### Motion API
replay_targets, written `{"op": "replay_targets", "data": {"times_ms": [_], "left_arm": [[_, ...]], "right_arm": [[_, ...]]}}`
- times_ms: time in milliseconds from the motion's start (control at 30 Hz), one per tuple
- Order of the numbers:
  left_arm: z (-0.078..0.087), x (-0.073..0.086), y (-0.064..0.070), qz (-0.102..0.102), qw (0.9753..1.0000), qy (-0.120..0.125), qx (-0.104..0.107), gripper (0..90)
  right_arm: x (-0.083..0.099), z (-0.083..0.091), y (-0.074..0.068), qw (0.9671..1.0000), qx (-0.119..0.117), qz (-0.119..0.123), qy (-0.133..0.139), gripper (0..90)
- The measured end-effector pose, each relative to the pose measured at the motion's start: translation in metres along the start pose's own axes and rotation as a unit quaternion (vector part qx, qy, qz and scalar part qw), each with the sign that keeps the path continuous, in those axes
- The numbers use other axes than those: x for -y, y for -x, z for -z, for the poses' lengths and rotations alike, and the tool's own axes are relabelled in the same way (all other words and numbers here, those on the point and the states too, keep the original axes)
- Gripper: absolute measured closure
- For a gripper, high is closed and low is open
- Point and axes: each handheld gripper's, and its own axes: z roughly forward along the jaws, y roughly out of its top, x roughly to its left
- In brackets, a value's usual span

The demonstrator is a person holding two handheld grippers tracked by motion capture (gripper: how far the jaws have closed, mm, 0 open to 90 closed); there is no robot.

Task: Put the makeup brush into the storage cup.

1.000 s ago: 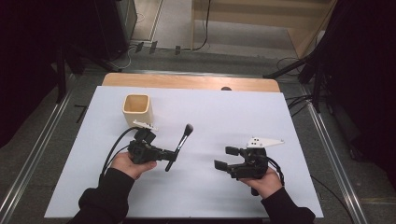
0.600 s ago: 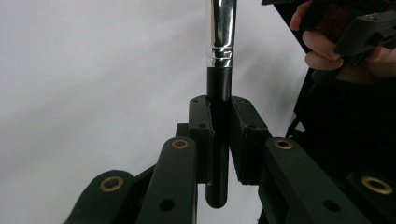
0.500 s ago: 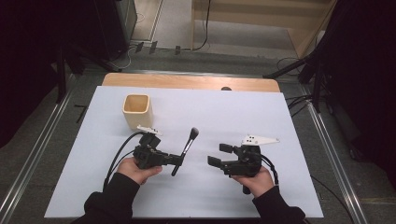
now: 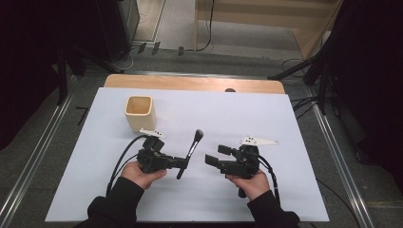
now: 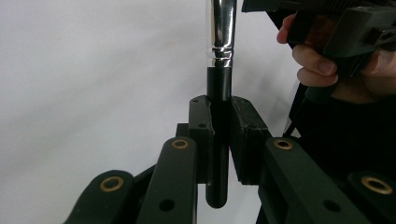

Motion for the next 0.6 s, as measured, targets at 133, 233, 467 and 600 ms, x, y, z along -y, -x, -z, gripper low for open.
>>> {"op": "replay_targets", "data": {"times_ms": [133,233,467,600], "left_arm": [[-0.001,0.001,0.0,-0.002,1.0,0.003,0.002,80.3],[-0.002,0.001,0.001,-0.001,1.0,0.003,0.003,80.2],[-0.003,0.002,0.004,-0.01,0.9999,0.01,-0.001,80.2],[-0.005,0.002,0.004,-0.014,0.9998,0.014,-0.006,80.2]], "right_arm": [[-0.001,-0.004,-0.002,0.9999,0.007,-0.008,-0.001,19.5],[-0.001,-0.006,-0.003,0.9997,0.004,-0.022,0.001,22.5],[-0.001,-0.009,-0.007,0.9986,0.016,-0.048,0.014,24.6],[0.003,-0.011,-0.013,0.9964,0.041,-0.071,0.022,25.5]]}}
